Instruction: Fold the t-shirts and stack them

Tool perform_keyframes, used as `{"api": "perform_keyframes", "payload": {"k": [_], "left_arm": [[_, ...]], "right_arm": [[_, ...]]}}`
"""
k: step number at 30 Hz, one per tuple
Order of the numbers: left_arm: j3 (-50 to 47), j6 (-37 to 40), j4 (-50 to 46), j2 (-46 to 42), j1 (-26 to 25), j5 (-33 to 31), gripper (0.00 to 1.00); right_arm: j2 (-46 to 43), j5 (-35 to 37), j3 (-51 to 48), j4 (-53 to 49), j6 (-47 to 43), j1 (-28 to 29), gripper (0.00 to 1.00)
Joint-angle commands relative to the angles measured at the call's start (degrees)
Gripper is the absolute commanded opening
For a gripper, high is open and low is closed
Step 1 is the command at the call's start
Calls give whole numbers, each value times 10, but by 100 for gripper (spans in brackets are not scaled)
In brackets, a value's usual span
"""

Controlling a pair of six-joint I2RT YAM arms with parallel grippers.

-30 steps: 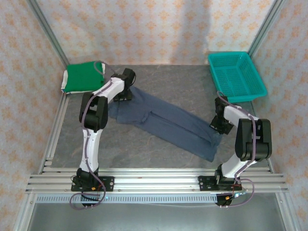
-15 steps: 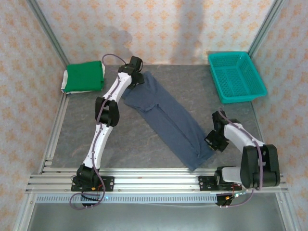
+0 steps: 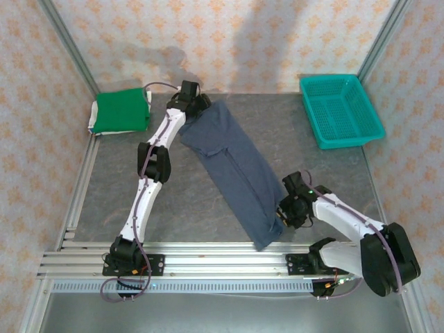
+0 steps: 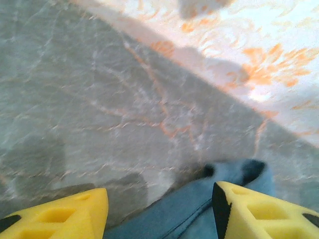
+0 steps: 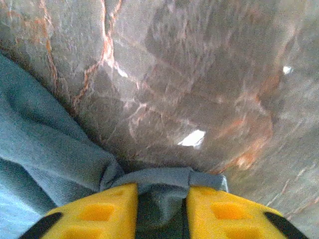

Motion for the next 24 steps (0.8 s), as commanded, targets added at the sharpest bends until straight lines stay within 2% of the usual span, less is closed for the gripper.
{"api": "perform_keyframes", "payload": {"k": [1, 3, 5, 8, 12, 16, 21, 24], "left_arm": [[46, -31, 64, -27, -6, 27, 66], [43, -7, 1, -77, -3, 28, 75], [18, 35, -85, -150, -2, -1, 79], [-111, 78, -161, -272, -3, -63, 81], [-304, 90, -194, -391, -17, -106, 81], [-425, 68, -183, -422, -42, -116, 75], [-432, 41, -208, -370, -68, -147, 49], [-427, 22, -223, -330, -75, -158, 45]], "right_arm": [[-35, 13, 35, -52, 23, 6, 52], [-54, 62, 82, -124, -27, 5, 70], [-55, 92, 122, -168, -86, -6, 85], [-29, 106, 173, -198, -193, -34, 94], [22, 128, 246, -211, -307, -43, 98], [97, 129, 317, -196, -398, -44, 98], [178, 118, 379, -173, -438, -45, 98], [208, 103, 386, -157, -443, -45, 97]]}}
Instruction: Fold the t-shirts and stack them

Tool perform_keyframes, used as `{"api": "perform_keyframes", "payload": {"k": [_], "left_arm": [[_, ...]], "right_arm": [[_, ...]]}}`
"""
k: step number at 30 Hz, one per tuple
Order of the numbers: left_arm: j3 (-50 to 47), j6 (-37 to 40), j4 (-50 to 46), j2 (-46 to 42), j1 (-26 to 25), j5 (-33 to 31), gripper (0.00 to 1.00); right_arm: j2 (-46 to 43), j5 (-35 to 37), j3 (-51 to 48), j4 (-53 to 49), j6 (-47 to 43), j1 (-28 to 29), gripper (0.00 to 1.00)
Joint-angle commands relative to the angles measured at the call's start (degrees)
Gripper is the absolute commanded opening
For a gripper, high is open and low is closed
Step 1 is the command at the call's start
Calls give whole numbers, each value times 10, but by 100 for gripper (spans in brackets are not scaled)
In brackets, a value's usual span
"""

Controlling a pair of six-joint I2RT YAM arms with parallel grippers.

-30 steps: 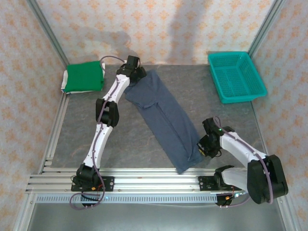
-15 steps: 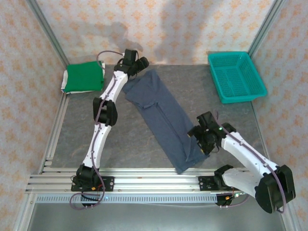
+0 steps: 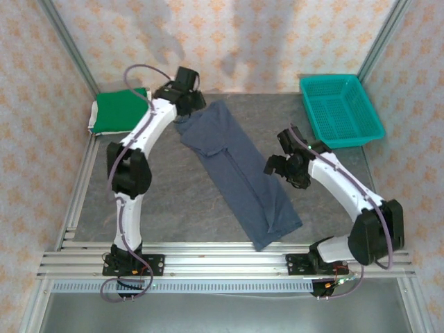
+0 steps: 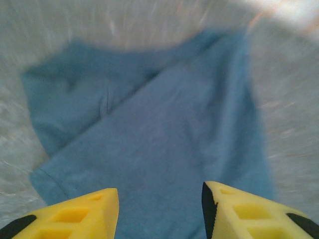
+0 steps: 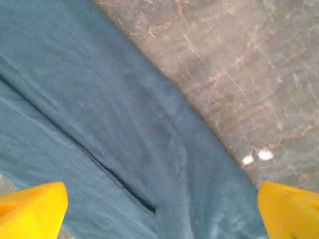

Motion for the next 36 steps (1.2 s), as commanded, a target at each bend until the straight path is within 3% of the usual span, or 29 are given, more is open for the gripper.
{"api": "perform_keyframes", "payload": {"k": [1, 8, 14, 16, 20, 25, 28, 33, 36], "left_arm": [[-11, -26, -57, 38, -2, -45, 45], [77, -22, -94, 139, -1, -55, 41], [303, 17, -134, 295, 0, -32, 40], [361, 24, -100, 335, 0, -4, 40], [387, 5, 27, 366, 5, 55, 41], [411, -38, 161, 394, 11, 114, 48], [426, -63, 191, 407, 11, 156, 53], [425, -82, 188, 399, 11, 223, 65], [425, -82, 147, 359, 19, 245, 76]], "right_arm": [[26, -6, 10, 11, -37, -3, 97], [19, -35, -57, 51, -7, -3, 97], [-9, -62, -160, 86, 74, 8, 97], [-12, -75, -191, 100, 110, 24, 97], [-15, -113, -234, 151, 194, 55, 97], [-17, -147, -250, 195, 266, 86, 97], [-1, -172, -246, 216, 297, 112, 97], [24, -208, -223, 273, 348, 164, 97], [6, -200, -195, 241, 337, 174, 97]]}}
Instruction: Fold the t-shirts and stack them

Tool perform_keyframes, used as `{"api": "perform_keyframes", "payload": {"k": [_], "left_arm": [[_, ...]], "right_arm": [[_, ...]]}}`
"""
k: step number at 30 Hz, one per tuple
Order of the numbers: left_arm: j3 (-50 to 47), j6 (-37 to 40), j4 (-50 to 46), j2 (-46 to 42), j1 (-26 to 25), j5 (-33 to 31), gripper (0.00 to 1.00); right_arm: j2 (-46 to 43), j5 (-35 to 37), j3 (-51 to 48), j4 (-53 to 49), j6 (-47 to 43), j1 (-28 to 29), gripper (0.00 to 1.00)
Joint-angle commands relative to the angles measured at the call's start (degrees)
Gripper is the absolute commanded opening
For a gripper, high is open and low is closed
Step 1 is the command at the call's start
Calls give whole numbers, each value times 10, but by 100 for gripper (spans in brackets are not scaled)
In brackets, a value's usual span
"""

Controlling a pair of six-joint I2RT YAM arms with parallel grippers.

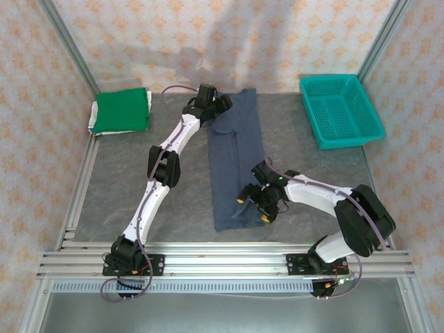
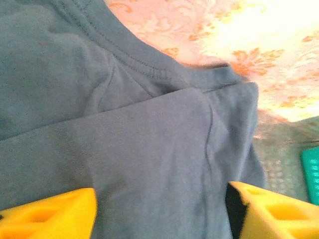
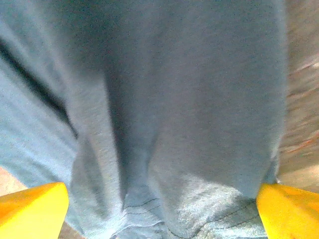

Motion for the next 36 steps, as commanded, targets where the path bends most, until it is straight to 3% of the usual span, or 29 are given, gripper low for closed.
{"api": "perform_keyframes", "payload": {"k": [1, 5, 8, 11, 16, 21, 26, 36], "left_arm": [[-2, -17, -79, -40, 9, 60, 79], [-30, 29, -164, -163, 16, 54, 84], [-141, 65, -205, -294, 15, 46, 85], [-326, 84, -212, -453, 10, 39, 85], [-672, 71, -192, -698, -31, 12, 83], [-970, -22, -129, -871, -152, -23, 77], [-1149, -139, -7, -934, -262, -55, 68], [-1235, -231, 117, -889, -358, -104, 60]], "right_arm": [[-21, -2, 32, -23, 13, 8, 97], [-82, 55, 79, -157, -60, 6, 98], [-121, 93, 95, -247, -118, -3, 98], [-158, 102, 68, -263, -157, -27, 97], [-180, 53, 22, -199, -229, -65, 94], [-165, 11, -12, -128, -277, -67, 86], [-139, -4, -50, -80, -280, -66, 76], [-137, -17, -116, -24, -267, -66, 68]]}}
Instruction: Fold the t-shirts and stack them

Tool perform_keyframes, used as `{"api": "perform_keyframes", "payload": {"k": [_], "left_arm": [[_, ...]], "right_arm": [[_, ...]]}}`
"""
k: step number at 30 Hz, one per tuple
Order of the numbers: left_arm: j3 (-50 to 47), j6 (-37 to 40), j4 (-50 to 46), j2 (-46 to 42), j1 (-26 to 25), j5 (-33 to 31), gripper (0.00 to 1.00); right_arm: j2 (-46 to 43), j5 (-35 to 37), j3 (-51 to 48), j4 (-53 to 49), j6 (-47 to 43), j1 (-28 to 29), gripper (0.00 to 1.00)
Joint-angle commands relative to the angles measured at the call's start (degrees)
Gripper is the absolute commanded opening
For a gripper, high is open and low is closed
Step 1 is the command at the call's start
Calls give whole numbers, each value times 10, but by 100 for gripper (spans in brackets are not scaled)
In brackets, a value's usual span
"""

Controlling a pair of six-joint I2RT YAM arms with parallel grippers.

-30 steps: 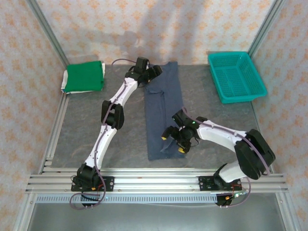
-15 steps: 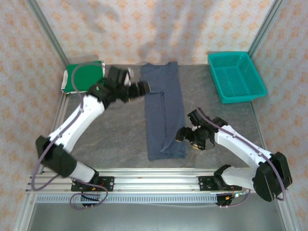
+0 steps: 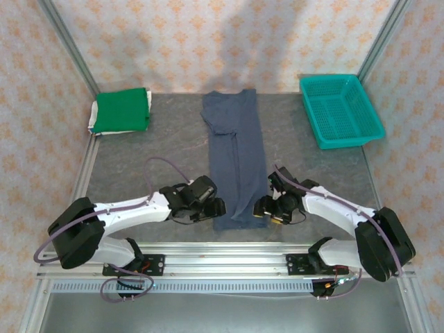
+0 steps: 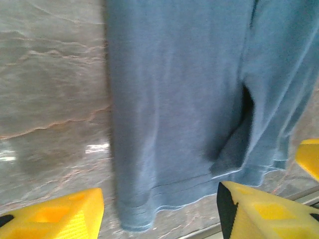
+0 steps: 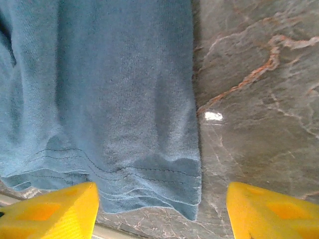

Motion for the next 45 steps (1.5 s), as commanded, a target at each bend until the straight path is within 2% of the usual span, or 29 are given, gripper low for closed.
{"api": "perform_keyframes", "payload": {"k": [1, 12, 19, 21, 22, 24, 27, 30, 34, 45], "left_arm": [[-22, -51, 71, 20, -20, -39, 59], [-26, -75, 108, 81, -57, -54, 53], [-34, -87, 101, 98, -67, -65, 41], [-36, -87, 87, 91, -68, -70, 34], [-38, -88, 78, 84, -68, -74, 30], [-46, -89, 54, 64, -69, -84, 23], [-62, -89, 15, 22, -70, -100, 15], [-76, -92, -27, -21, -74, -117, 11], [-93, -103, -45, -70, -86, -135, 9], [-83, -124, -40, -75, -129, -151, 5]], "right_arm": [[-12, -5, -20, 28, 1, 0, 68], [-11, -19, -46, 76, 27, 6, 64], [16, -22, -36, 93, 34, 16, 57], [26, -19, -35, 95, 38, 20, 50], [29, -15, -34, 92, 37, 20, 43], [34, 9, -26, 55, 32, 20, 19], [11, 41, -27, 3, 31, 21, 0], [-30, 53, -30, -40, 45, 22, 0], [-102, 47, -54, -43, 92, 35, 0], [-177, 53, -94, -67, 171, 69, 0]]}}
